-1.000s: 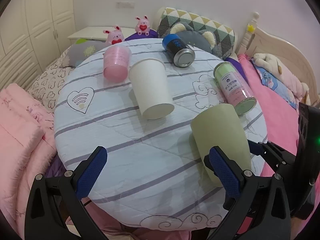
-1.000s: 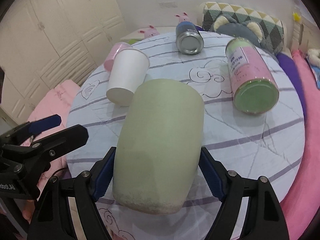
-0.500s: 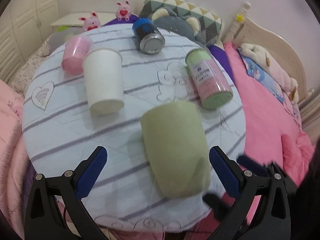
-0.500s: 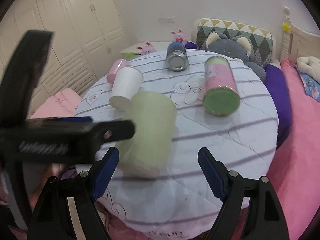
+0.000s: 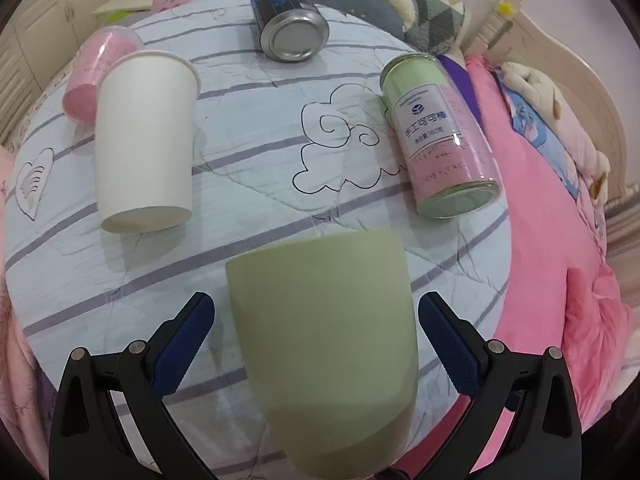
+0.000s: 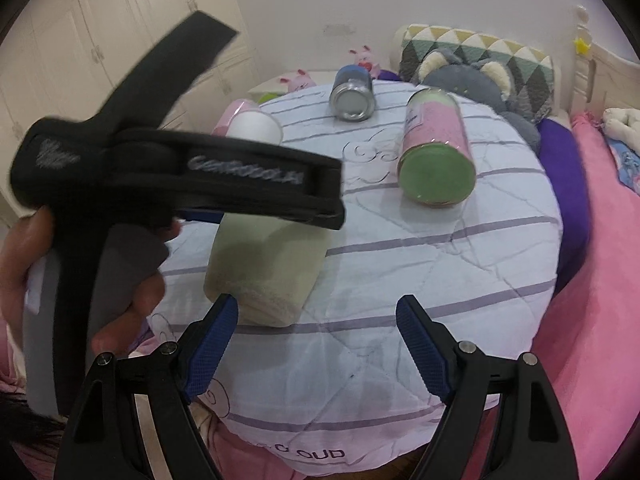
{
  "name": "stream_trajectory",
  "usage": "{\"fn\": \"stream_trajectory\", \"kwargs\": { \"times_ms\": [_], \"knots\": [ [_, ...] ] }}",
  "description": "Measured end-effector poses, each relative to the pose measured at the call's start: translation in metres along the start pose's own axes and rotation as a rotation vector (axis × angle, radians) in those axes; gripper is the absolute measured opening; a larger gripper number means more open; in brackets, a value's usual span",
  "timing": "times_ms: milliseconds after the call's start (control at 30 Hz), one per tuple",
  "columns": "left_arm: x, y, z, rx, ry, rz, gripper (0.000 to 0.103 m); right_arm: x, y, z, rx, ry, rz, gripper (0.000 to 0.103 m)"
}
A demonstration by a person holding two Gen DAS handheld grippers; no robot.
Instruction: Flip cup upright
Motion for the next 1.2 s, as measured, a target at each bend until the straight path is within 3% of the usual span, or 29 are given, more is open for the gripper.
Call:
{"fn": "stream_trajectory", "kwargs": {
  "times_ms": [67,167,367,567,667,1200],
  "knots": [
    [-0.001,0.000,0.004,0.019,0.006,-0.012,0.101,0.000,0.000,0.001,-0.017,0.005,0.001,0.083],
    [-0.002,-0.002,0.006,0.021,0.006,0.000,0.083,0.001,0.001,0.001,-0.020,0.002,-0.006,0.083],
    [-0.006,-0.003,-0.007,0.022,-0.064,0.018,0.083,0.002,0.003,0.002,-0.021,0.004,-0.009,0.083],
    [-0.023,-0.007,-0.050,-0.086,-0.315,0.119,0.082,-0.004,0.006,0.005,-0.017,-0.011,-0.010,0.083],
    [-0.030,-0.008,-0.061,-0.146,-0.394,0.171,0.081,-0.009,0.006,0.009,-0.024,-0.026,-0.005,0.083],
    [-0.026,-0.003,-0.046,-0.139,-0.369,0.165,0.081,-0.008,0.000,0.027,0.017,-0.015,0.026,0.083]
  ]
}}
Point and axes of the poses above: each gripper's, at about its wrist camera, not at the fingertips, and z roughly the way its jaws point, y to its left, x to its underside, the point moved 8 cm from there along z, roughly the way its jaws point, and after that the axes turned 12 degrees about z, right-handed, at the moved point
